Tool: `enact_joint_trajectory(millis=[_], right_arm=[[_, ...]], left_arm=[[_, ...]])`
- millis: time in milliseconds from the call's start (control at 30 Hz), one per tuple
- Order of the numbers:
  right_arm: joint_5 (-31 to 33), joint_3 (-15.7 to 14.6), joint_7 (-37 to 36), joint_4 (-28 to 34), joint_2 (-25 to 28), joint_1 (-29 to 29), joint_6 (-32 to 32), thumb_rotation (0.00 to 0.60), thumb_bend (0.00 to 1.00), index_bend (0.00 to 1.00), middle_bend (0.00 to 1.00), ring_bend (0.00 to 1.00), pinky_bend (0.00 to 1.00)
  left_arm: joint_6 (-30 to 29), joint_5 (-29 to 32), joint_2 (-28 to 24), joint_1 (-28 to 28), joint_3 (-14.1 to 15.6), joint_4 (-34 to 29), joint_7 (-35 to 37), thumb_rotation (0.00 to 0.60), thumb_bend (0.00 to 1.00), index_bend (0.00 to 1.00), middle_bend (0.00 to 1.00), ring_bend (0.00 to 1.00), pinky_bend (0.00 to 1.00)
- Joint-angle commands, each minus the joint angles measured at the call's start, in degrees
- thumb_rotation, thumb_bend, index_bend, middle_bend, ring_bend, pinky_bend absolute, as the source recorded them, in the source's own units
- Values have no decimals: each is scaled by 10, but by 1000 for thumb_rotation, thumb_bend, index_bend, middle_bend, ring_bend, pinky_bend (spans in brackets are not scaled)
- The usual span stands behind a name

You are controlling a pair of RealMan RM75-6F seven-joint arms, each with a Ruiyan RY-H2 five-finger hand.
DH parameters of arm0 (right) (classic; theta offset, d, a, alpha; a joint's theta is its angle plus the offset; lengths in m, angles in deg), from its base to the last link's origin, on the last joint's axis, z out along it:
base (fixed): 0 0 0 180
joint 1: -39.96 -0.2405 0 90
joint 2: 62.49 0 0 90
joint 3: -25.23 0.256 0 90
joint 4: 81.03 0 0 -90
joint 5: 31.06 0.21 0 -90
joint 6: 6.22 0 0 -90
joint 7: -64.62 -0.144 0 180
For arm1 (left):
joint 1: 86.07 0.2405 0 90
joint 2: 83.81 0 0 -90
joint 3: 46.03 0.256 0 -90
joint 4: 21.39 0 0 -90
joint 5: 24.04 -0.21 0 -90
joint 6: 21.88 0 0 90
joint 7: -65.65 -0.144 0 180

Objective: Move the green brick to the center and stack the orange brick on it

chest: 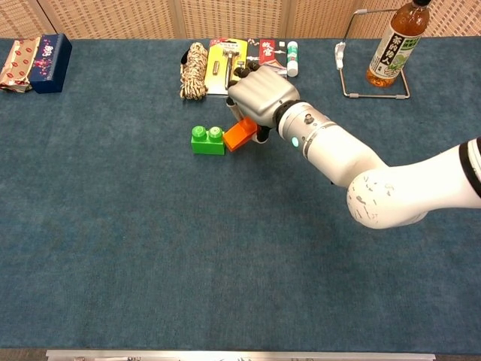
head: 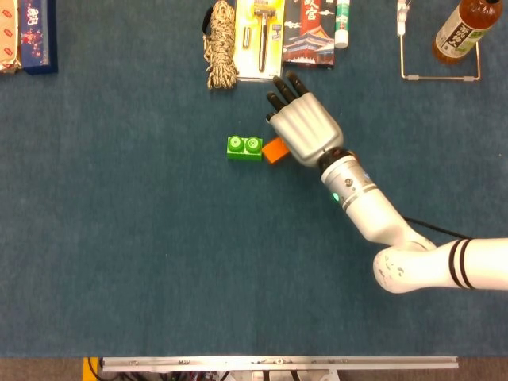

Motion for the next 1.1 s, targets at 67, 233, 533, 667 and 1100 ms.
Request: enact_joint_trajectory(millis=[67,233,533,667,1100], right_arm=[[1,5,1,-3,0,0,1,600,263,608,226,42,72],[6,13,-1,-15,-2,-1,-4,600,263,608,226,41,72],[1,17,-10,-5,9,7,3,600,263,608,226,41,72],[-13,15,-12,25,22,16,21,600,263,608,226,42,72],[-31,-1,-6,74,32,28,28,600,263,609,226,41,72]], left_arm=[[1,0,0,0,0,1,0,600,294,262,164,96,150],[2,1,0,0,0,1,-1,600,294,261,164,96,150],[5,2,1,1,2,1,-2,600,294,262,164,96,151],[6,2,1,2,2,2,-2,600,294,262,164,96,151],[9,4,2,2,2,1,-6,600,294,262,165,96,151]])
